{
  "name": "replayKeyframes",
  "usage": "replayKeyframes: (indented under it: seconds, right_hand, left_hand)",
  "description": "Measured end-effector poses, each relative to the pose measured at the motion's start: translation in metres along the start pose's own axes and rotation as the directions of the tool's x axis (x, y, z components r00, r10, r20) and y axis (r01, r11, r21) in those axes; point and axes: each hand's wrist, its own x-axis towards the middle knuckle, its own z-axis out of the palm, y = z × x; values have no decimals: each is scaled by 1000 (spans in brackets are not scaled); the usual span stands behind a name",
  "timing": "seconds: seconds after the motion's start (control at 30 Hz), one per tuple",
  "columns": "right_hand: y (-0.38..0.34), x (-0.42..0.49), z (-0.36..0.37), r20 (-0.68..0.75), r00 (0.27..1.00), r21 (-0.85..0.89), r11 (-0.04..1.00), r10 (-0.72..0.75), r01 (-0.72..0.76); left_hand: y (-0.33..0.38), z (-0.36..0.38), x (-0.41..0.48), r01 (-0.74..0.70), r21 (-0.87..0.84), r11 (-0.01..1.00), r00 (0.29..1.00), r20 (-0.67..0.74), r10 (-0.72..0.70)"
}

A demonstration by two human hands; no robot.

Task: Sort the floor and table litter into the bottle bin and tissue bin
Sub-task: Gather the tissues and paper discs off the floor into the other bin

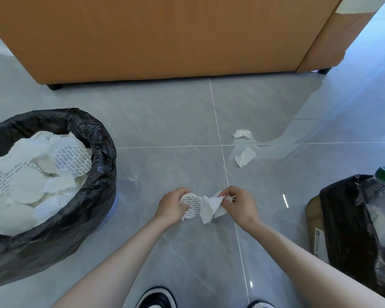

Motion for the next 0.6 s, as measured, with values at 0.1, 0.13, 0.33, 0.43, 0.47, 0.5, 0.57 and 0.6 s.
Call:
replayKeyframes:
  seconds: [0.1,0.13,0.33,0.43,0.47,0.5,0.57,0.6]
  right_hand:
    - [-20,-1,-9,-77,996,186,982,42,-27]
    - [-31,-1,-13,-102,994,229,973,40,-15]
    - [-123,-8,-43,-268,960,434,879,-82,196]
    - [-177,-16,-50,-255,944,510,800,-210,316]
    - [-194,-20,-49,-245,933,513,782,-263,355]
    - [-210,-25,-48,-230,921,510,766,-316,390]
    - [-238,-32,-39,-189,896,493,751,-401,440]
    - [-250,-35,-32,-157,888,478,753,-432,451]
  left_hand:
    - [15,-15,0,28,-123,992,996,-86,-39]
    - [25,-22,-1,6,-164,986,992,-124,-27]
    - [93,-94,-17,-258,-318,912,902,-418,110]
    - [113,-138,-36,-383,-232,894,807,-555,202]
    - [116,-152,-44,-405,-195,893,778,-587,224]
    - [115,-165,-51,-411,-163,897,755,-612,235]
    - [108,-190,-64,-399,-125,908,719,-657,226]
    - [103,-202,-71,-389,-114,914,702,-679,215]
